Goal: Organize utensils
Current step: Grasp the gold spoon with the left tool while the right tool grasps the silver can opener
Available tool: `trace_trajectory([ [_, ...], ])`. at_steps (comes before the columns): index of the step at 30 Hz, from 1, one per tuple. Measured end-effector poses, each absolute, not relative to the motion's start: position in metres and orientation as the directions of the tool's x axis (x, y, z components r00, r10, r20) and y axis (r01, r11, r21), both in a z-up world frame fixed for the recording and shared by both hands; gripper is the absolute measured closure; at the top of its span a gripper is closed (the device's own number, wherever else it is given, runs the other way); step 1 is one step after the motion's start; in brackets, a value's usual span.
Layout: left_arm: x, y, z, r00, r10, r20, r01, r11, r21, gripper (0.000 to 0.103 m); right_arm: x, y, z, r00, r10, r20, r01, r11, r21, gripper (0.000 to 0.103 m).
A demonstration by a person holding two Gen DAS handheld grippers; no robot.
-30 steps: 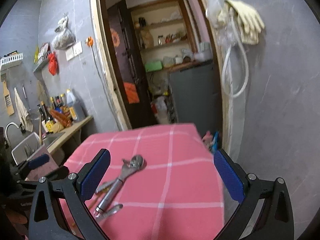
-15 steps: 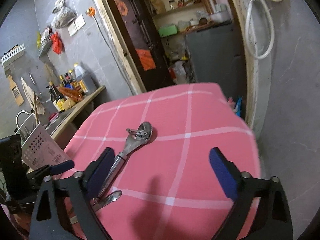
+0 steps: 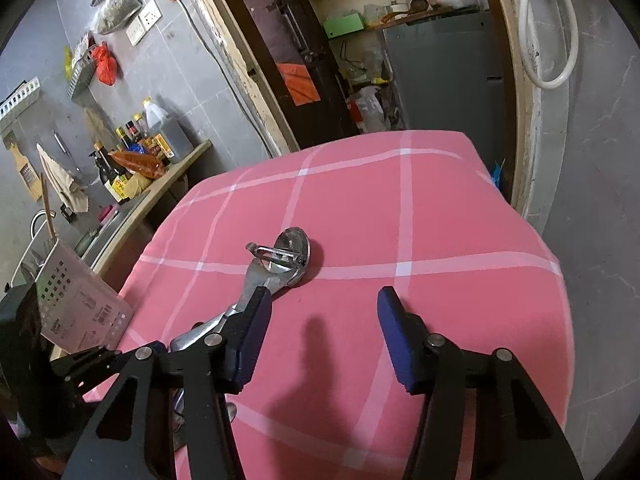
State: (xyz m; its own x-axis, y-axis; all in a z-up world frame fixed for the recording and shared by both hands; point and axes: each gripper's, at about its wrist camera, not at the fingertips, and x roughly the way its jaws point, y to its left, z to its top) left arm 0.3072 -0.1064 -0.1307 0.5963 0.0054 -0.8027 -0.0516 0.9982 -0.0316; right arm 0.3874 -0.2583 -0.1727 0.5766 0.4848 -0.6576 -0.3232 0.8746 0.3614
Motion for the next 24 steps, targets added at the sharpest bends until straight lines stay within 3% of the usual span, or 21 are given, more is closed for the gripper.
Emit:
trace_trajectory([
  [5, 0.307, -0.129, -0.127, 0.583, 0.042, -0.812, 0.008, 0.998, 0.057, 0.094, 0.392, -0.256, -0.177, 0.558, 0.490, -0.670, -0.321, 0.872, 0.370, 0.053],
  [7, 0.308, -0.135, -0.126, 0.580, 0.053, -0.813, 0.030, 0.996, 0.087, 0.098, 0.396, -0.253, -0.177, 0.551, 0.496, -0.671, -0.329, 0.868, 0.371, 0.057],
  [9, 0.308, -0.136, -0.126, 0.581, 0.056, -0.812, 0.033, 0.995, 0.093, 0.098, 0.401, -0.252, -0.178, 0.544, 0.502, -0.672, -0.335, 0.864, 0.375, 0.058],
  [15, 0.309, -0.123, -0.125, 0.570, -0.047, -0.820, -0.025, 0.997, -0.074, 0.099, 0.419, -0.250, -0.180, 0.521, 0.528, -0.670, -0.330, 0.849, 0.413, 0.067],
  [20, 0.304, -0.114, -0.127, 0.568, -0.079, -0.819, -0.050, 0.990, -0.131, 0.099, 0.433, -0.243, -0.183, 0.497, 0.549, -0.672, -0.335, 0.836, 0.435, 0.071],
  [24, 0.301, -0.106, -0.126, 0.566, -0.088, -0.819, -0.061, 0.987, -0.147, 0.099, 0.441, -0.237, -0.186, 0.479, 0.555, -0.680, -0.339, 0.831, 0.440, 0.082],
])
